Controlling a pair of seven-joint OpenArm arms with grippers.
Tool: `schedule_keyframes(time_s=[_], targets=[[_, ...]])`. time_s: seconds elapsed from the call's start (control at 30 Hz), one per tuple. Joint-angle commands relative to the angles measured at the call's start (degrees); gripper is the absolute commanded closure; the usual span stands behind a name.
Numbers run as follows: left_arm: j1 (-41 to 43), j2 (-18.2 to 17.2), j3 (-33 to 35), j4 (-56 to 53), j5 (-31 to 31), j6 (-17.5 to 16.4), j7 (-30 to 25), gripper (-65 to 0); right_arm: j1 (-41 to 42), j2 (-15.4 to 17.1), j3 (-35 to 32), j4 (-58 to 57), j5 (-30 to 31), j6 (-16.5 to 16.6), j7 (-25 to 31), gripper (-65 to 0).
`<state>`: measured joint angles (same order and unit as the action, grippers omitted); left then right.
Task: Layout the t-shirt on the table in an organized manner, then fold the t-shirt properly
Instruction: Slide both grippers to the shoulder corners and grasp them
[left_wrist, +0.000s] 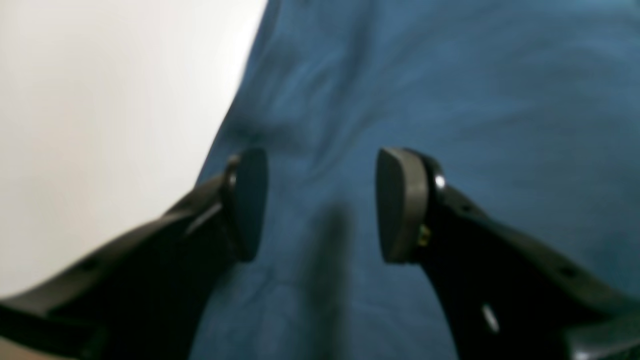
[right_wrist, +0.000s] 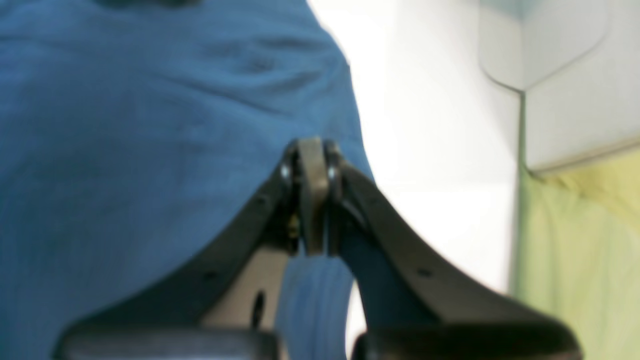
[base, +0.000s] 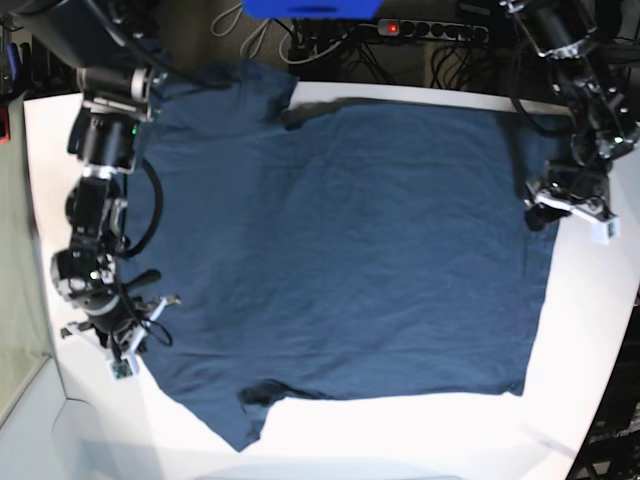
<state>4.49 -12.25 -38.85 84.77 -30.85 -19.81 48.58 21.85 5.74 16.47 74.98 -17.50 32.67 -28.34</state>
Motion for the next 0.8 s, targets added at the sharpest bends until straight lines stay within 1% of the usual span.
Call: schedule_keyframes(time_s=[0.0, 0.03, 0.1, 0.17, 0.2, 0.27, 0.4, 0.43, 0.5, 0.57, 0.63, 0.7, 0.77], targets=[[-0.3, -1.3, -0.3, 2.5, -1.9, 0.2, 0.0, -34.3, -0.4, -0.1, 1.3, 3.0, 0.4, 1.6, -0.6, 0.0], [-0.1, -1.4, -0.3, 4.2, -3.3, 0.3, 1.1, -34.3, -1.8, -0.9, 2.2, 5.6, 0.4, 3.4, -2.5, 0.0], [1.8, -1.5, -2.4, 7.8, -5.7, 0.3, 3.6, -34.3, -4.5, -2.1, 4.3, 11.2, 0.4, 7.0, -6.3, 0.0], [3.4, -1.2, -4.8, 11.3, -6.7, 0.3, 5.8, -34.4, -7.8, -3.5, 4.8, 17.8, 0.3, 7.3, -11.3, -0.3], [4.4, -1.2, -5.7, 12.7, -7.0, 0.3, 6.8, -34.4, -9.5, -3.8, 4.8, 20.8, 0.3, 7.3, -14.0, -2.2], [6.4, -1.3, -7.3, 14.3, -7.0, 0.3, 7.8, -34.5, -12.2, -4.0, 4.8, 24.8, 0.3, 7.3, -17.6, -7.5], [11.7, -1.7, -10.9, 15.1, -6.9, 0.3, 8.0, -34.7, -19.0, -4.3, 4.9, 31.2, 0.3, 7.3, -22.2, -23.4], [13.0, -1.7, -11.9, 15.1, -6.9, 0.2, 7.8, -34.8, -21.0, -4.7, 5.2, 32.1, 0.3, 7.3, -22.3, -27.6], [15.0, -2.6, -12.7, 14.7, -6.8, 0.2, 7.8, -37.2, -24.4, -5.3, 5.3, 33.0, 0.3, 7.3, -22.1, -34.0], [16.7, -3.8, -12.3, 13.6, -6.8, 0.2, 7.7, -41.6, -27.4, -5.7, 5.3, 33.2, 0.3, 7.3, -21.9, -39.0], [17.9, -4.2, -11.4, 12.7, -6.8, -0.1, 7.6, -45.9, -29.6, -5.8, 5.3, 32.8, 0.4, 7.3, -21.3, -40.6], [18.1, -4.4, -11.4, 11.6, -6.1, -2.4, 7.6, -49.5, -31.5, -7.0, 5.3, 32.8, 0.4, 7.3, -19.1, -40.7], [17.8, -4.2, -11.3, 10.0, -3.3, -4.7, 7.6, -50.4, -32.7, -7.6, 5.3, 32.8, 0.4, 7.3, -17.1, -40.7]])
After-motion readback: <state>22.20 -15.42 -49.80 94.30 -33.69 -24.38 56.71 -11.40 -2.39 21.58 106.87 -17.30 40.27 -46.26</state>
